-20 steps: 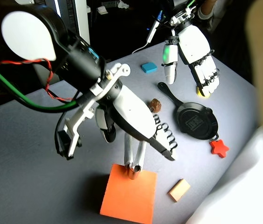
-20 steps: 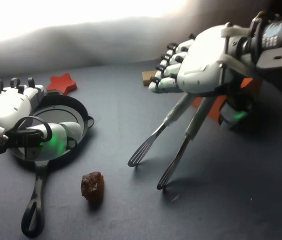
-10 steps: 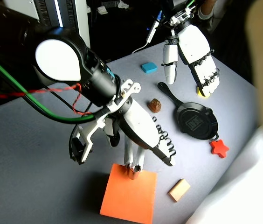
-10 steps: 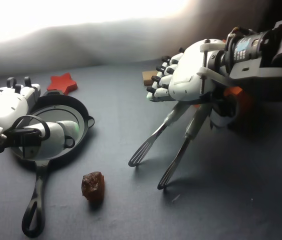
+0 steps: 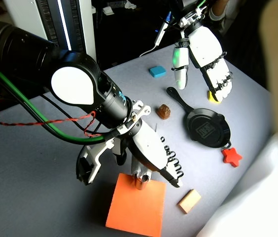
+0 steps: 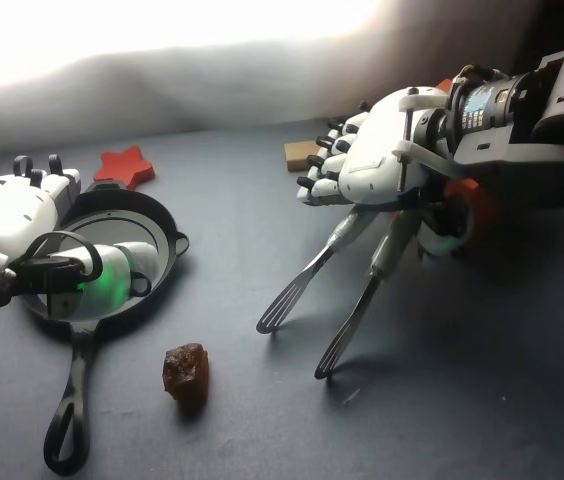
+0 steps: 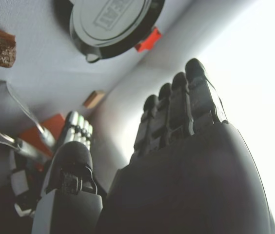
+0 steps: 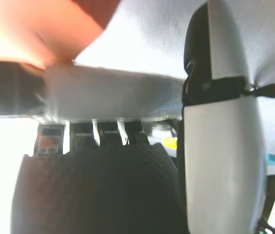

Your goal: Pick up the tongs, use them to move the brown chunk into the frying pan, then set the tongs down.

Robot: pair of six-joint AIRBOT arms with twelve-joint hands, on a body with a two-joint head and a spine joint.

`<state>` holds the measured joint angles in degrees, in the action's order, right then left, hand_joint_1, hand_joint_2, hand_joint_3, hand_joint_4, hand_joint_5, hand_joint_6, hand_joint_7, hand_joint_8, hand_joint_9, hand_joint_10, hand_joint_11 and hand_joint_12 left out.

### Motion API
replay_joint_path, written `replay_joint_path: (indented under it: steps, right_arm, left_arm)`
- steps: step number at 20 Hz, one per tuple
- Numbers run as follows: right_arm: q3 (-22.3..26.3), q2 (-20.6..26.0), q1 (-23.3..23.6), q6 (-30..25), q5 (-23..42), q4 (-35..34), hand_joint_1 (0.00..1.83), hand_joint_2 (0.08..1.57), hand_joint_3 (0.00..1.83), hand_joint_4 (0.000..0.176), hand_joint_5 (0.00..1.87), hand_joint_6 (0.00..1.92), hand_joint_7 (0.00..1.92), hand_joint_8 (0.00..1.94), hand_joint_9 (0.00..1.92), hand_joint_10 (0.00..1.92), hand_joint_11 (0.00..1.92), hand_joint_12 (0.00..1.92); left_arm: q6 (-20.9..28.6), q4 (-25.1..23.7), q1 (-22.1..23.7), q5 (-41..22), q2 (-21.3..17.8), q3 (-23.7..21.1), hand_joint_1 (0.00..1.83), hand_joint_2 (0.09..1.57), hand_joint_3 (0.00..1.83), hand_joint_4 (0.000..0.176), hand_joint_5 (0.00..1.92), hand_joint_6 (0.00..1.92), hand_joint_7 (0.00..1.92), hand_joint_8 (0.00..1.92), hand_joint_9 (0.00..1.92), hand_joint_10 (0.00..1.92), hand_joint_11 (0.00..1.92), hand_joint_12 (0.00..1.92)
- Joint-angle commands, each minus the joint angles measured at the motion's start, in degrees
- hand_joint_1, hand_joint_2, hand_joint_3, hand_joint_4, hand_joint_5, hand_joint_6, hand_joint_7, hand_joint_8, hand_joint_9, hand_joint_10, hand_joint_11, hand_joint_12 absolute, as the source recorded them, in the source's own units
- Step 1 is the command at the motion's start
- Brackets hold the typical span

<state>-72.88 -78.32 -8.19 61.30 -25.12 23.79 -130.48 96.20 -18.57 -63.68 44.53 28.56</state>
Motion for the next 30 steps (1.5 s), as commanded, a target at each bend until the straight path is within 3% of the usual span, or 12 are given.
replay_joint_path:
  steps: [1,5,6,11,12,14,20,21,22,25,30]
  right_arm:
    - [-0.02,0.08,-0.15,-0.04,4.45,1.26,1.08,0.95,0.00,0.000,0.00,0.00,0.00,0.00,0.00,0.00,0.00,0.00]
    - [-0.03,-0.26,-0.57,-0.54,4.77,1.26,1.03,1.01,0.03,0.000,0.06,0.02,0.08,0.03,0.03,0.01,0.00,0.00]
    - [-0.03,-0.30,-0.61,-0.62,4.76,1.26,1.02,1.04,0.02,0.000,0.11,0.02,0.15,0.02,0.09,0.02,0.00,0.08]
    - [-0.03,-0.31,-1.41,-1.06,4.66,1.26,0.98,1.06,0.01,0.000,0.38,0.06,0.44,0.02,0.37,0.07,0.00,1.00]
    - [-0.01,-0.25,-1.53,-1.09,4.50,1.26,0.99,1.06,0.01,0.000,0.49,0.07,0.54,0.02,0.46,0.08,0.00,1.19]
    - [-0.01,-0.06,-1.67,-1.14,4.51,1.26,1.02,1.06,0.00,0.000,0.59,0.10,0.65,0.04,0.58,0.11,0.02,1.37]
    - [0.03,0.17,-0.20,-1.30,4.56,1.24,1.10,1.14,0.01,0.000,0.83,0.17,1.00,0.08,0.91,0.27,0.38,1.43]
    - [0.08,0.19,0.15,-1.73,4.54,1.24,1.11,1.19,0.01,0.000,0.81,1.02,1.05,0.08,0.95,0.32,0.45,1.44]
    - [0.39,0.37,0.98,-2.92,4.44,1.24,1.10,1.22,0.01,0.000,0.75,1.27,1.07,0.08,0.96,0.34,0.47,1.44]
    - [1.35,0.85,2.73,-4.20,4.34,1.25,1.11,1.21,0.00,0.000,0.79,1.26,1.14,0.08,1.01,0.40,0.57,1.41]
    - [4.38,2.28,6.47,-8.34,-0.03,1.36,1.11,1.21,0.00,0.000,0.78,1.27,1.14,0.07,0.99,0.40,0.57,1.40]
  left_arm:
    - [-0.08,-4.59,0.73,-2.25,-0.26,0.11,0.03,1.29,0.00,0.012,0.00,0.00,0.00,0.00,0.00,0.00,0.00,0.15]
    - [-0.10,-4.60,0.75,-2.25,-0.25,0.11,0.00,1.29,0.00,0.012,0.00,0.00,0.00,0.00,0.00,0.00,0.00,0.19]
    - [-0.13,-4.60,0.75,-2.23,-0.23,0.11,0.03,1.28,0.00,0.013,0.00,0.00,0.00,0.00,0.00,0.00,0.00,0.22]
    - [-0.14,-4.79,0.90,-1.53,-0.18,0.13,0.03,1.29,0.00,0.020,0.00,0.00,0.00,0.00,0.00,0.00,0.00,0.18]
    - [-0.15,-5.09,0.90,-1.43,-0.18,0.10,0.03,1.29,0.00,0.014,0.00,0.00,0.00,0.00,0.00,0.00,0.00,0.18]
    - [-0.25,-5.27,0.89,-1.40,-0.18,0.07,0.04,1.29,0.00,0.014,0.00,0.00,0.00,0.00,0.00,0.00,0.00,0.20]
    - [-0.55,-5.27,0.85,-1.42,-0.18,0.16,0.04,1.29,0.00,0.018,0.00,0.00,0.00,0.00,0.00,0.00,0.00,0.18]
    - [-0.54,-5.27,0.85,-1.42,-0.18,0.16,0.05,1.29,0.00,0.019,0.00,0.00,0.00,0.00,0.00,0.00,0.00,0.16]
    - [-0.54,-5.27,0.85,-1.43,-0.18,0.18,0.06,1.29,0.00,0.018,0.00,0.00,0.00,0.00,0.00,0.00,0.00,0.16]
    - [-0.54,-5.27,0.89,-1.57,-0.18,0.21,0.05,1.29,0.00,0.019,0.00,0.00,0.00,0.00,0.00,0.00,0.00,0.17]
    - [-0.53,-5.25,0.83,-1.80,-0.17,0.22,0.06,1.28,0.00,0.015,0.00,0.00,0.00,0.00,0.00,0.00,0.00,0.22]
